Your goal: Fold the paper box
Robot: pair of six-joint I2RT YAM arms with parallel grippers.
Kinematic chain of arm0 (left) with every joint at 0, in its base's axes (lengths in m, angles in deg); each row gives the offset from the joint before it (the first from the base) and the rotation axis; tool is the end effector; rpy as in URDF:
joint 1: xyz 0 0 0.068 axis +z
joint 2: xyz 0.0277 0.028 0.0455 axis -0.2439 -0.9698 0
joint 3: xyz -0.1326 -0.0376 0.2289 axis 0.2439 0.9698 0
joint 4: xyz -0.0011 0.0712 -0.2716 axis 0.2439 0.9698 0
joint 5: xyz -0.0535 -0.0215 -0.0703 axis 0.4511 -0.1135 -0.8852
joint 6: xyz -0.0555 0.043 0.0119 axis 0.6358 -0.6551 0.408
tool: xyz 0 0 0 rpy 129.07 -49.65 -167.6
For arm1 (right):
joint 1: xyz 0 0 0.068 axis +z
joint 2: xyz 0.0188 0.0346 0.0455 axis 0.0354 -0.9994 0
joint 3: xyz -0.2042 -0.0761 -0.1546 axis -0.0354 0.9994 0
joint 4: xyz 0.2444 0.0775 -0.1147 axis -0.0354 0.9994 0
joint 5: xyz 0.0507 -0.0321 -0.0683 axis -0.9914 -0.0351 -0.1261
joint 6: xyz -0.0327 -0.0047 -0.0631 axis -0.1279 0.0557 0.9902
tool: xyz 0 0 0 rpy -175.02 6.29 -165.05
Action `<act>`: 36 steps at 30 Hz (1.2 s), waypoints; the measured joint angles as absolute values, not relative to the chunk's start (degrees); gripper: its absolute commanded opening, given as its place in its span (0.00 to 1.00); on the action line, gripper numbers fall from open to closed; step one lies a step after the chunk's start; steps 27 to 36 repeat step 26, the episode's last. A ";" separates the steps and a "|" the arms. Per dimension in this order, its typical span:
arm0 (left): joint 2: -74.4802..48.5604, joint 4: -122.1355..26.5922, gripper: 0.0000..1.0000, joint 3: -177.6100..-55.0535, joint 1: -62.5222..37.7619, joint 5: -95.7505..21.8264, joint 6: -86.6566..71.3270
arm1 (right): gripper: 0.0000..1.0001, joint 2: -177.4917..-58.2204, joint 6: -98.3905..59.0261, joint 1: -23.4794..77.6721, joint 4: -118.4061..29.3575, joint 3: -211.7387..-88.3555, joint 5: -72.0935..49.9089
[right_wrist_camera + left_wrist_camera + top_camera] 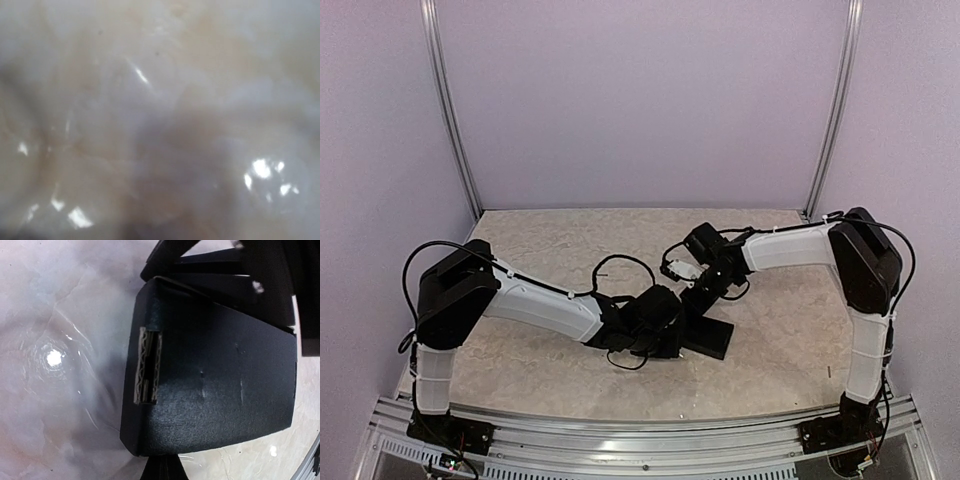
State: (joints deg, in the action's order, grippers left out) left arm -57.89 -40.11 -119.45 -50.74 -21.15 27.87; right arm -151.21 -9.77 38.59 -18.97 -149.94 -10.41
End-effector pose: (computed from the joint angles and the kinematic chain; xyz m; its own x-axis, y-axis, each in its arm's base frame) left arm 0.2043 -0.4171 0.0887 -0.8550 0.1122 -0.5063 0.3460 0.8506 -0.3959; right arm 0.3194 0.2833 0.1086 -0.6503 -0.6284 -0.4270 -0.7212 0.6873 0.0869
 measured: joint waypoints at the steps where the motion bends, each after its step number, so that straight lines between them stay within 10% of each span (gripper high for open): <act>1: -57.89 -40.17 0.00 -119.38 -50.74 -20.87 27.85 | 0.11 -151.19 -9.73 37.69 -17.94 -150.46 -11.11; 5: -57.12 -40.06 0.00 -118.42 -50.70 -17.22 27.39 | 0.36 -150.70 -9.21 33.43 -14.09 -153.13 -14.24; 8: -54.24 -36.19 0.17 -117.55 -50.89 -13.08 25.84 | 0.97 -146.16 -8.55 29.30 -13.15 -153.74 -14.74; 13: -44.47 -28.32 0.57 -117.72 -51.75 -5.78 20.57 | 1.00 -130.29 -5.62 24.58 -15.14 -153.17 -14.17; 15: -40.01 -25.99 0.96 -118.25 -51.46 -3.84 17.29 | 1.00 -124.28 -4.73 23.36 -17.39 -152.21 -13.63; 26: -18.11 -21.61 0.99 -117.72 -30.20 -4.43 0.28 | 1.00 -103.36 -4.88 17.67 -31.34 -136.17 1.59; 36: -18.11 -21.61 0.99 -117.72 -30.20 -4.43 0.28 | 1.00 -103.36 -4.88 17.67 -31.34 -136.17 1.59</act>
